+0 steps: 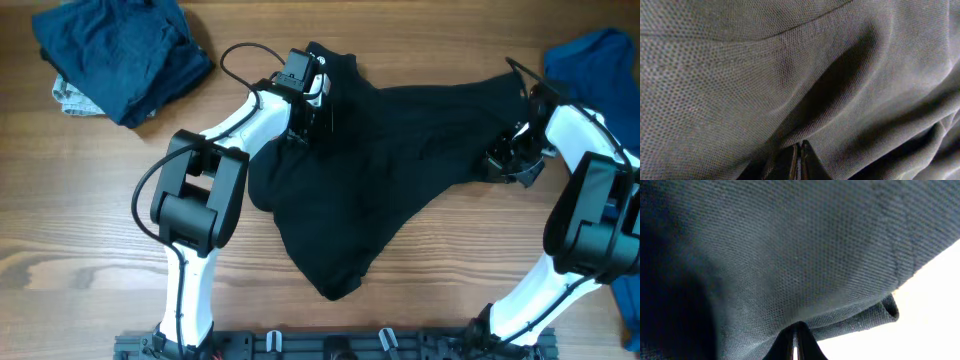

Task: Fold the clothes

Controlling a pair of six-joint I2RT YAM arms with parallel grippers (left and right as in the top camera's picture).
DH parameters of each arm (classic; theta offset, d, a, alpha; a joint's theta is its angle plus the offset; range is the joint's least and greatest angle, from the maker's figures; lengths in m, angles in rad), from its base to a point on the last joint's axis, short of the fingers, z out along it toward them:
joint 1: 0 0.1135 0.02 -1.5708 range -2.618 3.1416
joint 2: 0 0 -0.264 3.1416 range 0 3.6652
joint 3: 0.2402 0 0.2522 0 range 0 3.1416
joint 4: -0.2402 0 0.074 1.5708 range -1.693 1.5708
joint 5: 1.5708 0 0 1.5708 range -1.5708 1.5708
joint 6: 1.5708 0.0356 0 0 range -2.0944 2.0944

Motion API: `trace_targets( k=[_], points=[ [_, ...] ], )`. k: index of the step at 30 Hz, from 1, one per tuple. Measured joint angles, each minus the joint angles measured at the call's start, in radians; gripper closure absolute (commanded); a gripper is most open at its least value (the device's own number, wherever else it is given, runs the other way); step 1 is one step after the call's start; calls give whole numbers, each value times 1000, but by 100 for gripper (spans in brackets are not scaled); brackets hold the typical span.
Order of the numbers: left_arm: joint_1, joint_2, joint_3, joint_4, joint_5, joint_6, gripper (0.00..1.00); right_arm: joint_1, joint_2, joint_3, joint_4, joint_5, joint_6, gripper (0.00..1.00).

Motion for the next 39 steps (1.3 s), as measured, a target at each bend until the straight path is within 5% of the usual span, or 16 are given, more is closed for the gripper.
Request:
trace_targets(
  k=[25,33,34,37,39],
  points=[
    [304,19,21,20,4,3,88,3,24,3,-207,133,78,96],
    [363,43,171,-235,-104,126,80,3,45,41,-303,185,118,96],
    [367,43,187,-254,-115,132,76,3,43,61,-312,192,122,96],
    [370,27,253,-341,-152,151,14,3,11,127,-335,201,124,90],
    [355,-17,262,-386,-156,159,6,2,-31,163,-335,170,61,65]
  ],
)
